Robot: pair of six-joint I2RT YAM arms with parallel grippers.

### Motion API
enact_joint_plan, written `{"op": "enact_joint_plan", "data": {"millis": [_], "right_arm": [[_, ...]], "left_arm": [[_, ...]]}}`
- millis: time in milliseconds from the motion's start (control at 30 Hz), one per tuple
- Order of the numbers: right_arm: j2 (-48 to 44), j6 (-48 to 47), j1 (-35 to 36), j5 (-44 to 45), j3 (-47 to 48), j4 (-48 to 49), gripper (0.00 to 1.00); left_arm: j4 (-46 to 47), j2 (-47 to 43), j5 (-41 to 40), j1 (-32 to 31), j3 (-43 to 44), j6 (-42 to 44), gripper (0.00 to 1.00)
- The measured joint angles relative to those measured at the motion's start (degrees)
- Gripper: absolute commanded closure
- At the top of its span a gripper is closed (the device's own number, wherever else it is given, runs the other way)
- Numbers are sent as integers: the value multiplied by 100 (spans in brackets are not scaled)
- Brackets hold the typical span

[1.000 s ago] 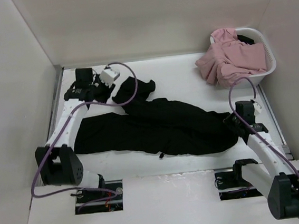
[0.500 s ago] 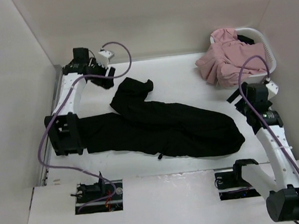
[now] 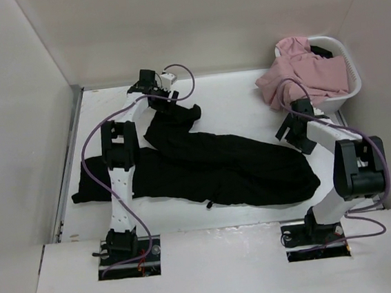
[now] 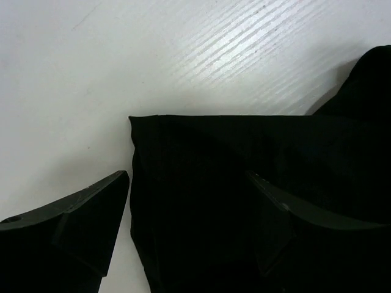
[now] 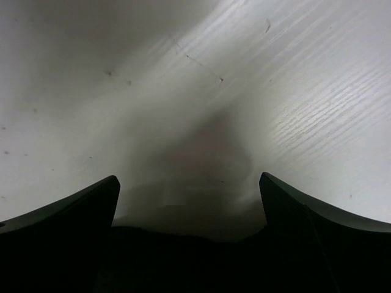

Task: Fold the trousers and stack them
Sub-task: Fold the trousers

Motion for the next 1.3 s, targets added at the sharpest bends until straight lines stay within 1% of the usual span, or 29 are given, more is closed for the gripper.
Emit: {"op": "enact_joint_plan", "data": {"millis": [33,67,133,200,233,267,300,333,433,467,500,600,767,833,867,900,933,967,1000,1033,1067,1133,1167,1200,1233,1300], "right_arm": [[111,2,26,-13,-2,2,0],[192,17,57,-26,-2,4,0],[313,33,105,-44,-2,26,0],[358,44,146,-28,7,63,15],[367,52,166,-31,7,94,25],[380,66,166,-35,11,129,35],[389,85,166,-50,11,164,45],[389,101,166,-83,11,177,55],[387,162,164,-225,-17,267,89],[369,162,164,-273,-33,291,97],[321,173,162,-319,-66,330,100],[-11,170,153,-420,-146,350,100],[-879,168,153,-485,-129,476,100],[-1128,166,153,-501,-72,503,100],[-1217,166,153,-505,-52,525,98],[-1294,155,153,-507,-42,553,87],[-1344,144,149,-514,-39,577,72],[-1353,131,127,-531,-39,595,61],[-1329,103,122,-566,-39,603,54],[-1261,76,120,-625,-42,612,45],[-1172,76,122,-684,-46,625,35],[-911,68,186,-789,-63,710,19],[-776,66,271,-828,-70,765,7],[-627,59,409,-887,-70,811,2],[-498,39,570,-929,-61,837,0],[-214,42,946,-977,-2,837,0]], "left_arm": [[52,-24,2,4,-37,-17,30],[131,-83,2,9,-138,-33,35],[229,-203,7,28,-420,-48,55],[367,-361,-2,33,-730,13,78],[378,-452,-22,37,-879,28,88],[378,-527,-57,42,-997,42,93],[380,-610,-114,46,-1110,52,96],[374,-686,-240,68,-1198,46,97],[345,-898,-610,151,-1353,-63,98],[308,-988,-739,245,-1357,-129,98],[291,-1080,-850,367,-1360,-195,98],[195,-1521,-1172,1064,-1357,-426,98],[-164,-2439,-1513,2583,-1349,-715,96],[-328,-2754,-1626,2988,-1403,-767,93],[-378,-2924,-1661,3121,-1510,-789,91],[-433,-3086,-1681,3195,-1665,-804,85],[-505,-3204,-1676,3220,-1827,-802,77],[-568,-3311,-1650,3213,-2026,-796,70],[-632,-3368,-1600,3178,-2234,-791,60],[-682,-3377,-1547,3136,-2446,-780,52],[-737,-3351,-1491,3101,-2627,-758,47],[-890,-3211,-1405,3040,-2951,-752,42],[-975,-3121,-1366,3032,-3040,-754,40],[-1043,-3038,-1351,3042,-3075,-756,39],[-1088,-2957,-1340,3077,-3084,-756,39],[-1102,-2920,-1327,3185,-3084,-763,39]]}}
